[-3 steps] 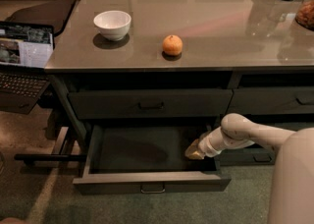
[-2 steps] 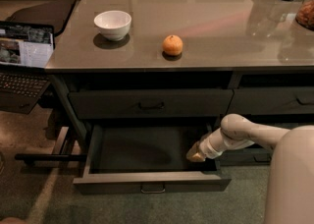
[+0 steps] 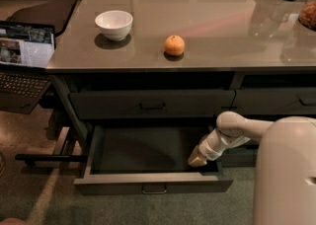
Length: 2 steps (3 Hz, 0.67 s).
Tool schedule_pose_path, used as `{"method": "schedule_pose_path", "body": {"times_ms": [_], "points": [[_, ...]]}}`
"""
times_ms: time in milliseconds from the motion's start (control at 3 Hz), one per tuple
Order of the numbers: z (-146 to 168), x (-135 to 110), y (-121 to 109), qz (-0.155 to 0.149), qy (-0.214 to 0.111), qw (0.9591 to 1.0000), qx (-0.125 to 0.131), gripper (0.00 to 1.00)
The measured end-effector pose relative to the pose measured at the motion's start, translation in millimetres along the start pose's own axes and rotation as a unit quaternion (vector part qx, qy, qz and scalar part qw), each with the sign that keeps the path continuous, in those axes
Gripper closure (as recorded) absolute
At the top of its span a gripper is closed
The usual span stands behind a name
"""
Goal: Open middle drawer
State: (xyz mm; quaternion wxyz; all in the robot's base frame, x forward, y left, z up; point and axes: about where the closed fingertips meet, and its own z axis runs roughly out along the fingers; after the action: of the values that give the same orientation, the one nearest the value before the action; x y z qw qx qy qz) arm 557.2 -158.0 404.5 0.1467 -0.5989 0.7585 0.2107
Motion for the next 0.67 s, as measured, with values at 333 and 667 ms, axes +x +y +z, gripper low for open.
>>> {"method": "schedule_pose_path", "body": {"times_ms": [333,667], "points": [[1.5,1.4,7.0,-0.009,0.027,0.9993,-0.025,0.35],[2.7,2.0,12.5,-0.018,0.048,0.9978,-0.044,0.11]]}}
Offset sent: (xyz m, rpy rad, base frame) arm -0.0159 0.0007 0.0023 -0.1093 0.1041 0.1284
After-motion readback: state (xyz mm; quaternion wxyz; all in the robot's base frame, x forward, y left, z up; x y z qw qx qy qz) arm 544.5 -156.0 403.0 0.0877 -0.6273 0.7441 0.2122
